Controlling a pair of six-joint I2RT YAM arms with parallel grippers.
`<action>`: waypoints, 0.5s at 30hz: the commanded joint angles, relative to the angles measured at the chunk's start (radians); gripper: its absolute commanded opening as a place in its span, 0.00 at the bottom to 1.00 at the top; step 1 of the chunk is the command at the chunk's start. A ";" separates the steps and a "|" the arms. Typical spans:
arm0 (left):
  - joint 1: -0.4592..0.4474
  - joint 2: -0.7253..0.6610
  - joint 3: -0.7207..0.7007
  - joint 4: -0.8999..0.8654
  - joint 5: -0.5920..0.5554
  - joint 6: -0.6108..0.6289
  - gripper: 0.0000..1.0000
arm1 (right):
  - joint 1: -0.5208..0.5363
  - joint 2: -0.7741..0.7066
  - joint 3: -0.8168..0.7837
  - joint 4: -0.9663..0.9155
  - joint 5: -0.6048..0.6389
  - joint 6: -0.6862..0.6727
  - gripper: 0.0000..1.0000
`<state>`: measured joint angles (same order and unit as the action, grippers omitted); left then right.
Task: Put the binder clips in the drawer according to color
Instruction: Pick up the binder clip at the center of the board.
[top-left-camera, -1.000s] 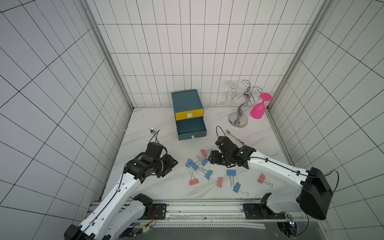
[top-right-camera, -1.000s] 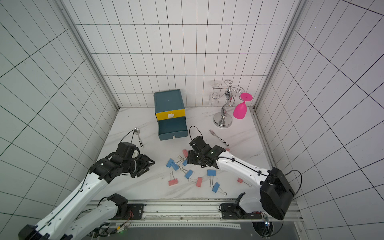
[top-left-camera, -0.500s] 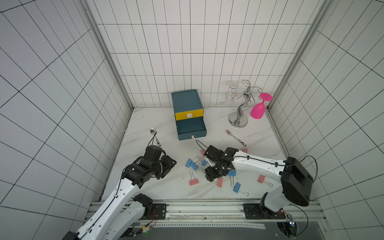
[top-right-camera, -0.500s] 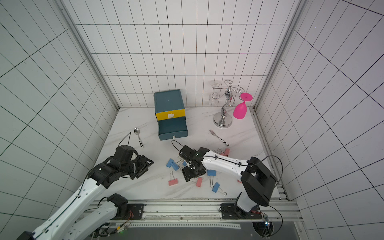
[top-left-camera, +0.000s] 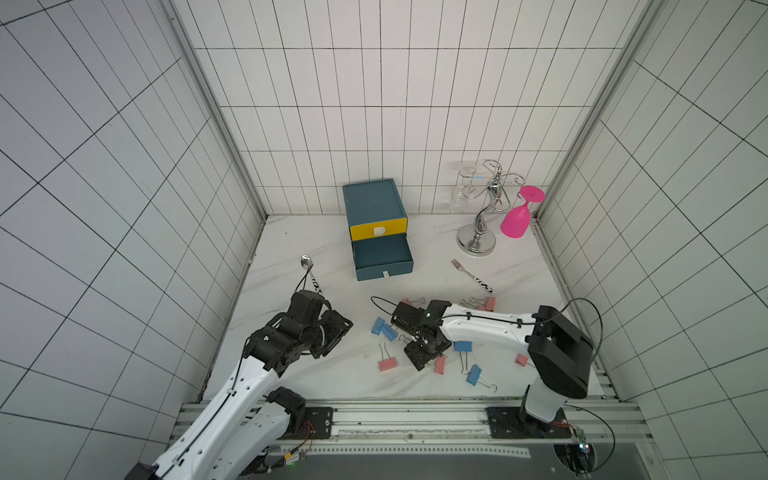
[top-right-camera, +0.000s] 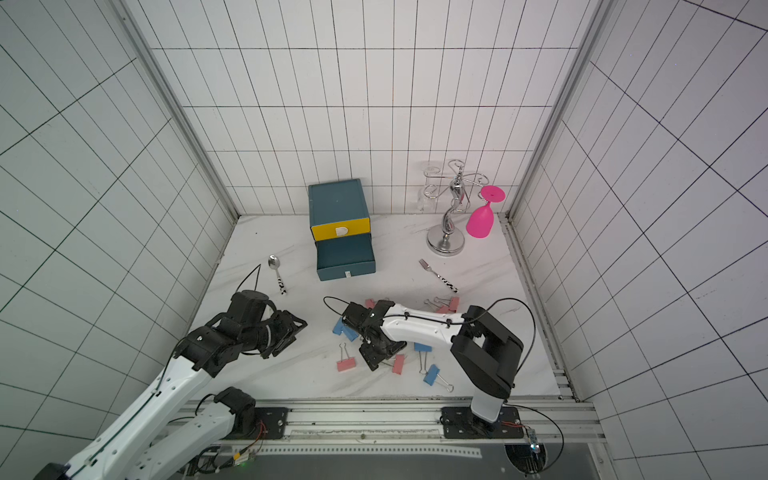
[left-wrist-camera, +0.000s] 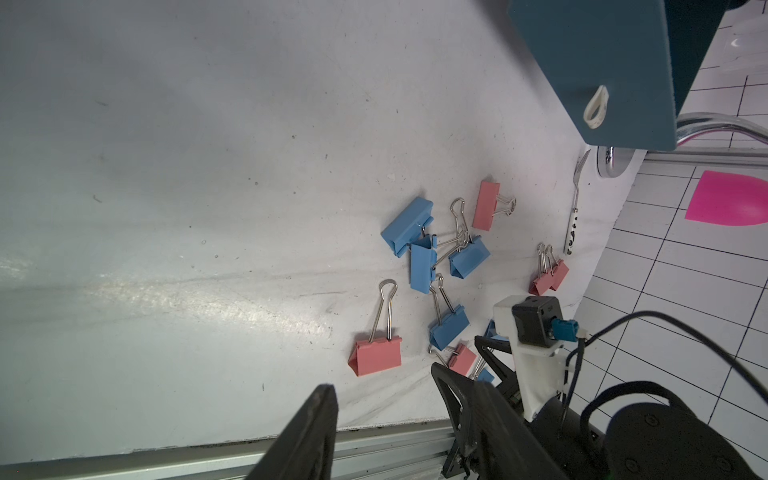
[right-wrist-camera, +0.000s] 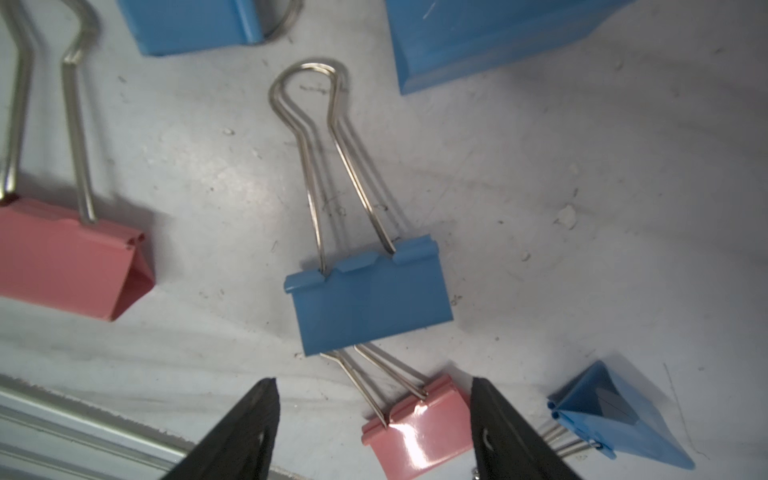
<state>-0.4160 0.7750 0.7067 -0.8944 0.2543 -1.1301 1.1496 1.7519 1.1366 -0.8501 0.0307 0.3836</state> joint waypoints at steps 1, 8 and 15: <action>0.015 -0.013 0.019 -0.002 -0.015 0.023 0.56 | -0.002 0.032 0.036 -0.020 0.051 -0.033 0.75; 0.043 -0.028 0.023 -0.025 -0.003 0.035 0.57 | -0.054 0.073 0.063 0.014 0.005 -0.071 0.72; 0.046 -0.040 0.020 -0.046 -0.001 0.023 0.57 | -0.090 0.092 0.075 0.044 -0.063 -0.135 0.71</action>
<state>-0.3756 0.7486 0.7067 -0.9279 0.2550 -1.1141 1.0653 1.8221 1.1877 -0.8089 0.0025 0.2939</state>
